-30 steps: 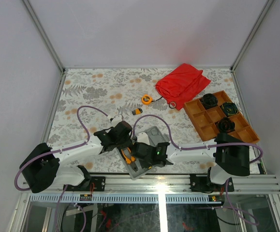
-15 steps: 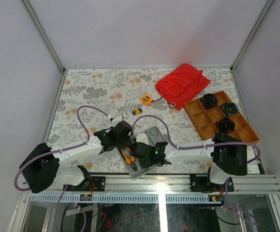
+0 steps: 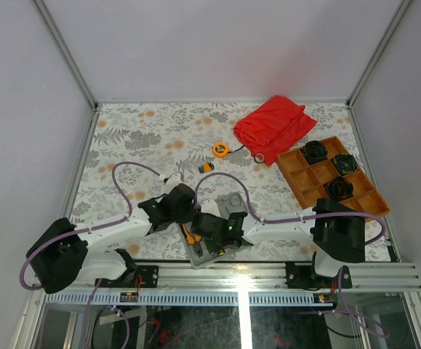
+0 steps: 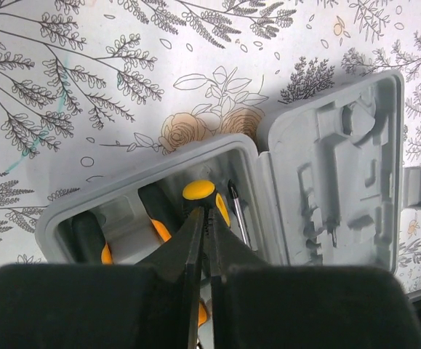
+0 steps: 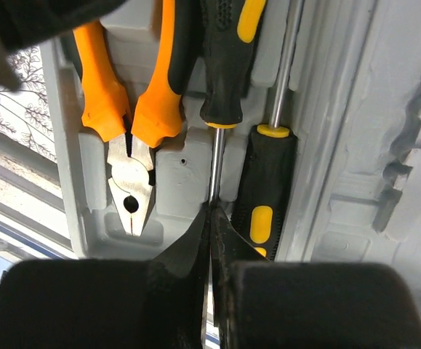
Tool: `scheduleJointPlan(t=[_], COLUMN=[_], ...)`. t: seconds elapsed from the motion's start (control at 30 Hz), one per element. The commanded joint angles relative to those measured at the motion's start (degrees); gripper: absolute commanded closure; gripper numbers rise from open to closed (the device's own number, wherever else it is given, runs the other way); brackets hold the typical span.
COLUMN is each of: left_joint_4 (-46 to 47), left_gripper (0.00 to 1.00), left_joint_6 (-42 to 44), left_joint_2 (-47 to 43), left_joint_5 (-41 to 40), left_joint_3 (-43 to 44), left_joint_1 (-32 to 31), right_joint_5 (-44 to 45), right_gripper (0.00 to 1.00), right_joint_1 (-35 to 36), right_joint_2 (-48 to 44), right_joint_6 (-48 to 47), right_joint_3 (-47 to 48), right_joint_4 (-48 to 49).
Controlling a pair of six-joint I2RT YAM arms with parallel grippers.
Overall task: Sort the tools into containers
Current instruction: Adjust the screwdriver in the storage box.
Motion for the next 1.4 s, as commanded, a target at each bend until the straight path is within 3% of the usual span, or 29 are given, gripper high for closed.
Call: scheduleJointPlan(t=[0.0,0.33,0.53,0.83,1.37], left_joint_4=[-0.7,2.2,0.2,-4.8,-3.5], left_gripper=[1.00,1.00,1.00,1.00,1.00], left_joint_6=[0.1,-0.2,-0.3,-0.8,-2.2], left_joint_2=[3.2,6.5,3.7,-2.1,-3.7], left_joint_5=[1.6,2.5,1.0,0.0,2.0], left_joint_3=[-4.3,-6.3,-7.2,-8.3,-10.0], left_joint_1=[-0.5,-0.8,-0.8,-0.9,-0.8], right_joint_5=[-5.9,-6.6,-4.5,-1.3,3.3], right_gripper=[1.00,1.00,1.00,1.00,1.00], right_joint_1=[0.2,0.2,-0.5,-0.6,-3.9], right_joint_2=[11.4,22.1,13.5,1.3,3.3], right_joint_6=[1.2,3.5,4.1,1.1,-6.9], right_joint_3=[-6.1,-10.2,-13.7,-10.4,-3.3], right_joint_4=[-0.6,1.4,0.0,-8.0,-18.6])
